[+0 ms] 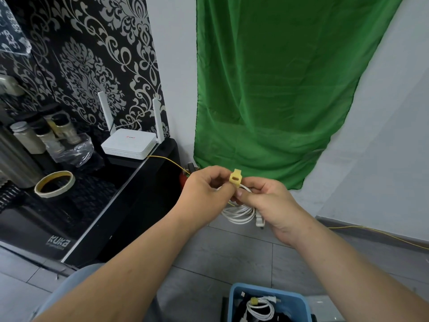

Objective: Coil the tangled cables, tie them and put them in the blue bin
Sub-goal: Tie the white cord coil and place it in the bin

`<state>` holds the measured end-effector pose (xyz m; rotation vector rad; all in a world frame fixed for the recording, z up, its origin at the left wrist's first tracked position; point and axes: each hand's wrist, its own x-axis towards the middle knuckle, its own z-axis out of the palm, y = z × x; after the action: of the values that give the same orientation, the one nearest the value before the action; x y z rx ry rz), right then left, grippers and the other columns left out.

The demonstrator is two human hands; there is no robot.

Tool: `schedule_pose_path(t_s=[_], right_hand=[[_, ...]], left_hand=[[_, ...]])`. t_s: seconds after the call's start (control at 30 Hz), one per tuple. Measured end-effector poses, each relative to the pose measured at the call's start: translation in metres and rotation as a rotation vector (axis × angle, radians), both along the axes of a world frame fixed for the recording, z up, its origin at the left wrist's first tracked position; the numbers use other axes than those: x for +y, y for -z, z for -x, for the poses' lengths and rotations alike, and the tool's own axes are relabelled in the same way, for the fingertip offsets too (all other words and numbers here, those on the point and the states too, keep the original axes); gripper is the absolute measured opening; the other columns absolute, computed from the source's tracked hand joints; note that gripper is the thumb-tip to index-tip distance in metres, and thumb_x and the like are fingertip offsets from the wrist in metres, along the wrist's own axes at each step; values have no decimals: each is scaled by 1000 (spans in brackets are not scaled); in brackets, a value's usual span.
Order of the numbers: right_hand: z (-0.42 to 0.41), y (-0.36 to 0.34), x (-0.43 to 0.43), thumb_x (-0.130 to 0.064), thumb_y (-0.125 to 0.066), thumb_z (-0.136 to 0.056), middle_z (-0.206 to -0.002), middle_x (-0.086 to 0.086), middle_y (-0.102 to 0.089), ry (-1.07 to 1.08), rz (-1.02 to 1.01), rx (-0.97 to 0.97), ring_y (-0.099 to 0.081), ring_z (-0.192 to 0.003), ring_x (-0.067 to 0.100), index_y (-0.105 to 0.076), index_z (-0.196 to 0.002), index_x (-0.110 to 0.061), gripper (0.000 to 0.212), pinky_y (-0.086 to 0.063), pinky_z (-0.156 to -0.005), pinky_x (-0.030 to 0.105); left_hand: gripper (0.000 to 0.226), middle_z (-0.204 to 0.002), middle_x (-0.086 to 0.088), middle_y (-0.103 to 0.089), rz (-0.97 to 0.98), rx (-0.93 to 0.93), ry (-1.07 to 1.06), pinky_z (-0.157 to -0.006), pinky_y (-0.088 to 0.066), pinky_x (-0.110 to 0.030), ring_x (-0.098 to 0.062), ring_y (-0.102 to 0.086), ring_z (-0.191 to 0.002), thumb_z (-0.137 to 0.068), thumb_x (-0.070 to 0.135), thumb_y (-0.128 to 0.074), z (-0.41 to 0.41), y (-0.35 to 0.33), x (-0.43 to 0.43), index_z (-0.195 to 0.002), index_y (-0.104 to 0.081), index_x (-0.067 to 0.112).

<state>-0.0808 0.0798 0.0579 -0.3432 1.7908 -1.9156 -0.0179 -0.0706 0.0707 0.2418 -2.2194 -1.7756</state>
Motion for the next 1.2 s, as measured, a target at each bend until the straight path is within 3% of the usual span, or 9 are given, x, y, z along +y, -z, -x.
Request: schedule_pose_path(t_s=[0.2, 0.27, 0.33, 0.4, 0.5, 0.67, 0.93, 1.1, 1.2], right_hand=[[-2, 4, 1, -2, -70, -93, -100, 10, -79, 12, -38, 26, -70, -89, 16, -76, -113, -11, 23, -53, -82, 27], [-2, 4, 2, -3, -73, -91, -98, 11, -79, 34, -51, 38, -67, -83, 16, -78, -110, -13, 21, -53, -81, 29], [-1, 3, 2, -4, -74, -90, -95, 13, -79, 55, -52, 55, -63, -76, 14, -79, -105, -13, 19, -53, -77, 27], [-1, 3, 2, -5, -75, -89, -93, 14, -78, 70, -48, 63, -60, -72, 14, -80, -103, -14, 18, -52, -72, 26], [0, 3, 2, -7, -77, -87, -88, 15, -78, 59, -60, 58, -57, -65, 15, -80, -102, -14, 16, -49, -67, 27], [3, 5, 2, -15, -81, -86, -85, 20, -76, 56, -83, 12, -56, -69, 24, -78, -98, -12, 13, -46, -65, 30], [6, 6, 0, -5, -76, -87, -90, 17, -77, 118, -77, -89, -61, -74, 22, -80, -96, -9, 10, -47, -65, 29], [5, 0, 3, 7, -62, -93, -89, 18, -76, 89, 32, -226, -68, -70, 19, -77, -101, 0, 18, -53, -60, 24], [5, -1, 4, 7, -61, -93, -90, 22, -76, 93, -4, -197, -66, -75, 25, -78, -98, -2, 19, -54, -68, 28]], left_hand=[[12, -67, 6, -71, 124, -16, 6, -58, -44, -18, -2, -59, -58, -91, 9, -70, -2, 4, -3, -82, -76, 13], [10, -69, 3, -74, 82, -18, 0, -59, -52, -30, -14, -67, -62, -91, 7, -71, -1, 3, -4, -84, -77, 11], [2, -77, -6, -77, -3, -3, -27, -75, -61, -46, -30, -74, -76, -89, 8, -76, 0, 2, -6, -89, -74, 8], [14, -82, -10, -76, -32, 8, -37, -82, -61, -49, -34, -74, -81, -88, 9, -78, 1, 2, -6, -100, -70, 12], [24, -83, -7, -74, 74, 49, 21, -76, -60, -41, -28, -72, -79, -91, 2, -70, 2, 5, -6, -110, -72, 18], [26, -93, 8, -64, 324, 167, 42, -73, -55, -26, -10, -69, -83, -86, 1, -68, 2, 10, -8, -92, -75, 24], [23, -90, 9, -68, 529, 249, 106, -74, -55, -35, -10, -66, -85, -87, 0, -67, 1, 10, -12, -93, -76, 21], [21, -99, 6, -71, 574, 313, 130, -80, -56, -29, -8, -69, -91, -87, -1, -72, 4, 14, -12, -96, -81, 15], [21, -100, 5, -71, 607, 328, 133, -76, -56, -27, -7, -68, -87, -86, -1, -71, 5, 16, -13, -95, -82, 14]])
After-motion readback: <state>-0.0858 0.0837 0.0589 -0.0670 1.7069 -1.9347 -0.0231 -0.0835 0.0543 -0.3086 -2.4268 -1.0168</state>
